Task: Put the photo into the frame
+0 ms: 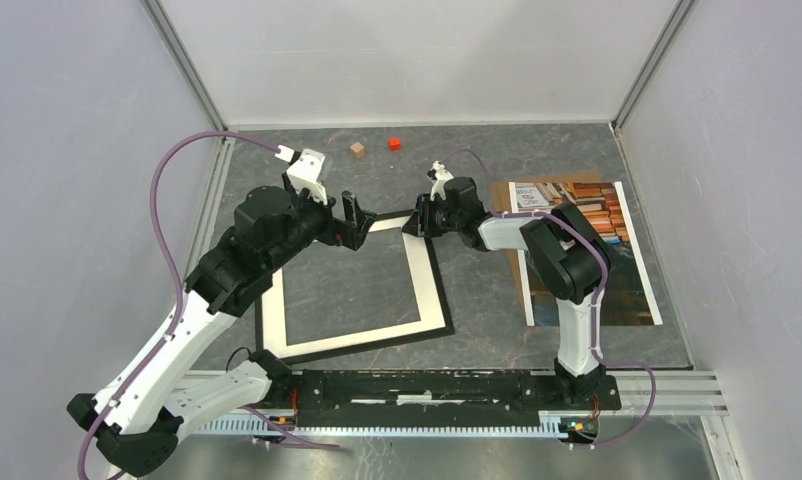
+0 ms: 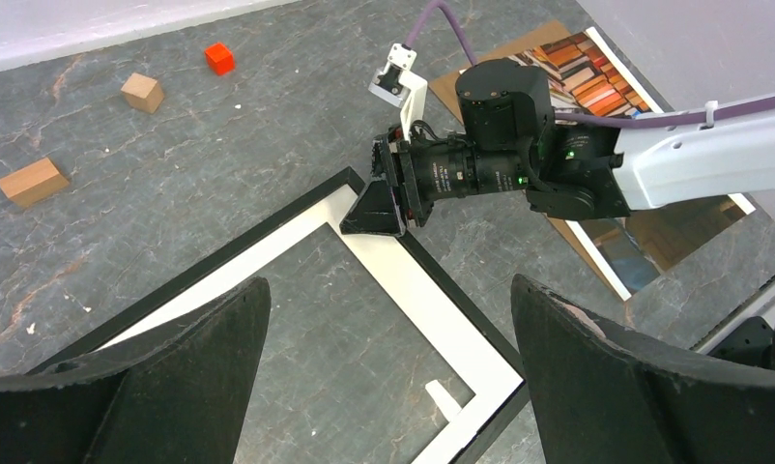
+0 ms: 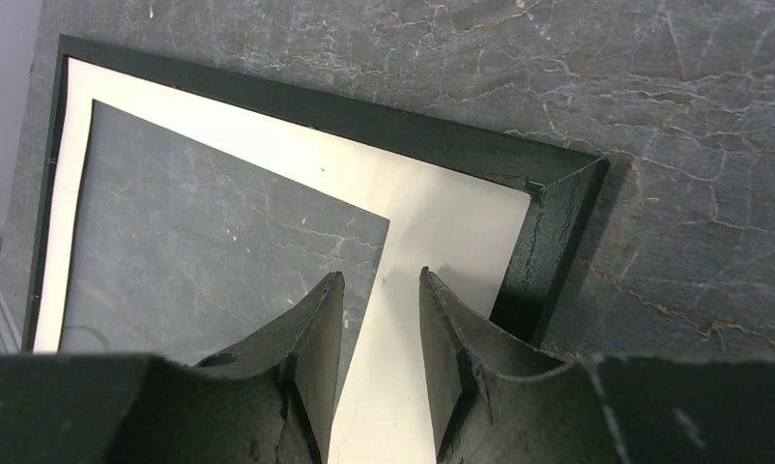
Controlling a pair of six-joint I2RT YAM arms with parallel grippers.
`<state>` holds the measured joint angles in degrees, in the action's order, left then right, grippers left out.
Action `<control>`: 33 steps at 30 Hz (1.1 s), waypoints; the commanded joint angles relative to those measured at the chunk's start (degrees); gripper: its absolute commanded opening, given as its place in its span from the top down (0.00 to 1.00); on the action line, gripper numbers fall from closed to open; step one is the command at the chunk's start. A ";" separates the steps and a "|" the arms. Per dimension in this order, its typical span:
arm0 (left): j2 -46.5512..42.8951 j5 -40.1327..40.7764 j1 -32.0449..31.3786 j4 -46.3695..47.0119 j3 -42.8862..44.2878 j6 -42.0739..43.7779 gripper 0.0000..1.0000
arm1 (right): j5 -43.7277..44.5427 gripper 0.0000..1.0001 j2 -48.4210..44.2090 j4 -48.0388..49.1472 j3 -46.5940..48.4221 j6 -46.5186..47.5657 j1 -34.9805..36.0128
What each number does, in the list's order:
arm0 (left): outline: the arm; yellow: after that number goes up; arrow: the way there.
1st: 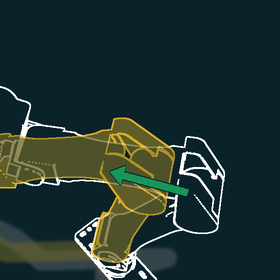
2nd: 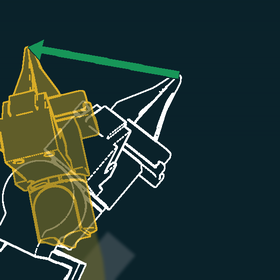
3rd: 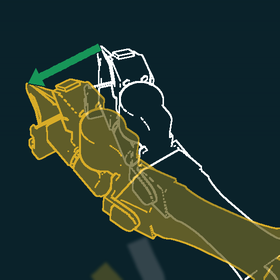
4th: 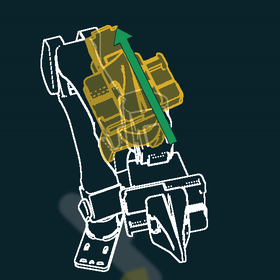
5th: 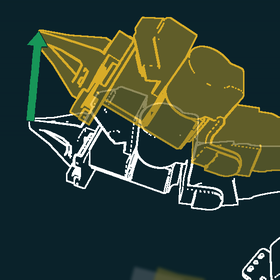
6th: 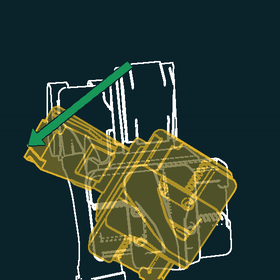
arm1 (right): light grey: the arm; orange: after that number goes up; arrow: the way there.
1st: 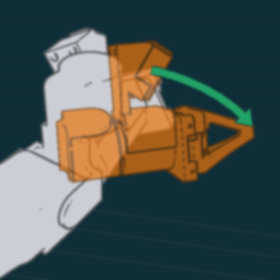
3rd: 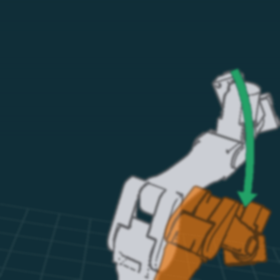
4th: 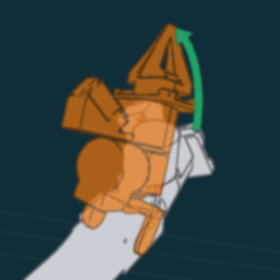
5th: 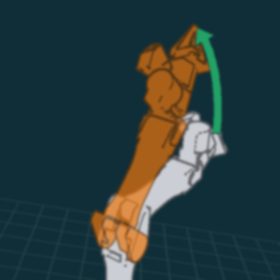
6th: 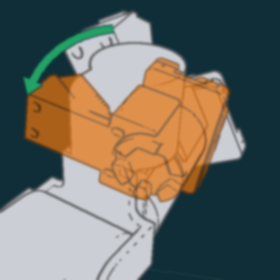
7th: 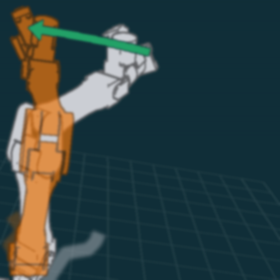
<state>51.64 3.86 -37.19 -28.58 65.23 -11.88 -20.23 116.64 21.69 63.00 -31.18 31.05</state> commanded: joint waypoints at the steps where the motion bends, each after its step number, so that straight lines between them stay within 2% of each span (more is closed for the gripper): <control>1: -0.20 -0.96 0.25 2.13 0.33 0.18 0.00 | 2.70 0.58 -3.60 -3.35 3.13 3.62 0.24; 5: 0.43 -1.03 0.26 2.17 0.33 0.19 0.00 | 3.15 0.52 -6.99 -7.24 4.91 5.63 0.20; 9: 1.04 -1.31 0.25 2.15 0.27 0.11 0.00 | 6.79 0.45 -13.78 -18.13 4.05 11.84 0.24; 14: 1.53 -2.43 0.28 2.83 -0.11 -0.37 0.00 | 22.80 0.34 -28.45 -31.33 -5.13 19.41 -0.31; 18: 3.41 -5.03 0.28 3.08 -0.02 -1.61 0.00 | 31.51 0.27 -39.80 -34.04 -16.33 20.19 -3.83; 21: 7.14 -8.37 0.24 4.76 -1.23 -4.77 0.00 | 30.66 0.25 -45.76 -35.23 -22.55 21.18 -8.97; 26: 17.54 -21.29 0.14 3.39 2.15 -12.99 0.00 | 28.78 0.23 -51.03 -34.54 -28.97 20.43 -18.81; 30: 19.73 -19.40 -0.47 12.81 -3.53 -23.80 0.00 | 21.24 0.24 -50.75 -28.82 -31.43 17.79 -26.25; 33: 23.03 -17.29 -1.81 21.82 -7.34 -30.01 0.00 | 21.16 0.24 -48.66 -23.54 -31.24 14.11 -28.97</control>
<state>72.51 -12.84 -37.60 -20.23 60.86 -28.95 4.14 66.85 -11.75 31.35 -12.82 4.84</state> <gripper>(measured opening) 0.996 0.764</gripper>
